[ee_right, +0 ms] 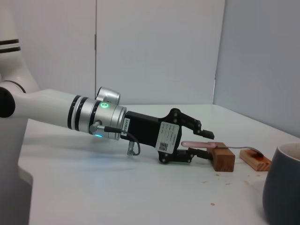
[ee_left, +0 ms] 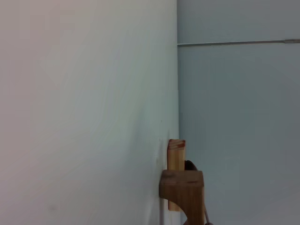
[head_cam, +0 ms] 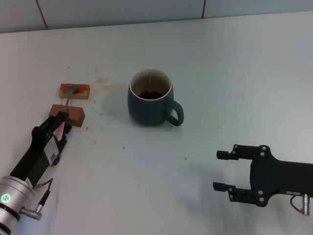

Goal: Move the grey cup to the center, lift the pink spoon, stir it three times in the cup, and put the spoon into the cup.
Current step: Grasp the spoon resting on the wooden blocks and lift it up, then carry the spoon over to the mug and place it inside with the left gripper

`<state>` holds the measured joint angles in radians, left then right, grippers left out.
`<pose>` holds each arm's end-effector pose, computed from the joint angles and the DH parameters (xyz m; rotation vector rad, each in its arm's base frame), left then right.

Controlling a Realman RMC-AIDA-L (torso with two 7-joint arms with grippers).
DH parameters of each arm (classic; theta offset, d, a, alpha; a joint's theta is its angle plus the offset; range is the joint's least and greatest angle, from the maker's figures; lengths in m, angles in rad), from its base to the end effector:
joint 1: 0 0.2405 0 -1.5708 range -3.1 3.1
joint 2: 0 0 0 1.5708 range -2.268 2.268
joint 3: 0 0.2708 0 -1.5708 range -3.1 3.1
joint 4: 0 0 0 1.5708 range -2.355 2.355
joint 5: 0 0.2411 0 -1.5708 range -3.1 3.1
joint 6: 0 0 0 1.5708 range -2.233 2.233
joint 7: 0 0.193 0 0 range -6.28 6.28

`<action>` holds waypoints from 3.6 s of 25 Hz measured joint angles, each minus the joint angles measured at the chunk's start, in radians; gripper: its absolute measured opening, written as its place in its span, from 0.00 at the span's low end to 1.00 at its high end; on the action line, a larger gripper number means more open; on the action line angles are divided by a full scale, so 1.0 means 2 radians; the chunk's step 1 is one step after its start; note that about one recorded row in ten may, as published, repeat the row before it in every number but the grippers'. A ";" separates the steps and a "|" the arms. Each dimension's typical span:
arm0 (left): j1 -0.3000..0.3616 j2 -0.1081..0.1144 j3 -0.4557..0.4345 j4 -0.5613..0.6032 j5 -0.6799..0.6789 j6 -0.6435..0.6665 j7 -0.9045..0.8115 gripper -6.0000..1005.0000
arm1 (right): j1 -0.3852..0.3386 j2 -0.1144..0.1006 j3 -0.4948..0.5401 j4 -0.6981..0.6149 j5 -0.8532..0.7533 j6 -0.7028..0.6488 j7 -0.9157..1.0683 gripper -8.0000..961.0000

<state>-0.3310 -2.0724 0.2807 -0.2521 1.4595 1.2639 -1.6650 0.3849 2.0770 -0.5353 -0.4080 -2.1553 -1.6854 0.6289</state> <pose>-0.3700 0.2968 -0.1222 -1.0551 -2.0839 -1.5216 0.3262 0.2749 -0.0877 -2.7714 0.0646 0.7237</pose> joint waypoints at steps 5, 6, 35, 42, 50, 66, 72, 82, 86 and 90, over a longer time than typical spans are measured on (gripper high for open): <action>0.000 0.000 0.000 0.001 0.001 -0.004 -0.005 0.39 | 0.002 0.000 0.000 0.000 0.000 0.000 0.000 0.68; 0.000 0.000 0.000 0.001 0.001 -0.005 -0.005 0.39 | 0.003 0.000 0.000 0.001 0.000 0.000 0.001 0.68; -0.011 0.000 0.004 0.018 0.004 0.048 0.038 0.14 | 0.003 0.000 0.000 0.003 -0.001 0.002 0.001 0.68; -0.078 0.003 0.007 0.138 0.065 0.170 0.075 0.13 | 0.000 0.001 0.000 0.003 0.000 0.000 0.000 0.68; -0.138 0.007 0.108 0.404 0.102 0.271 0.018 0.14 | -0.006 0.001 0.000 0.008 0.001 0.004 -0.004 0.68; -0.162 0.005 0.366 0.881 0.357 0.245 -0.090 0.14 | -0.005 0.002 0.000 0.022 0.004 0.012 -0.005 0.68; -0.176 0.002 0.437 0.943 0.443 0.244 -0.101 0.14 | -0.005 0.002 0.000 0.023 0.004 0.013 -0.005 0.68; -0.203 0.000 0.518 0.964 0.525 0.245 -0.106 0.14 | -0.008 0.001 0.000 0.031 0.004 0.009 -0.005 0.68; -0.207 -0.001 0.544 0.961 0.545 0.233 -0.105 0.14 | -0.011 0.002 0.000 0.031 0.004 0.008 -0.005 0.68; -0.209 -0.002 0.577 0.957 0.573 0.218 -0.107 0.14 | -0.012 0.002 0.000 0.031 0.004 0.007 -0.005 0.68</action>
<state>-0.7496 -2.0772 1.4344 1.6616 2.6054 1.6990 -1.8782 0.3606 2.0811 -0.5353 -0.3451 -2.1481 -1.6715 0.6181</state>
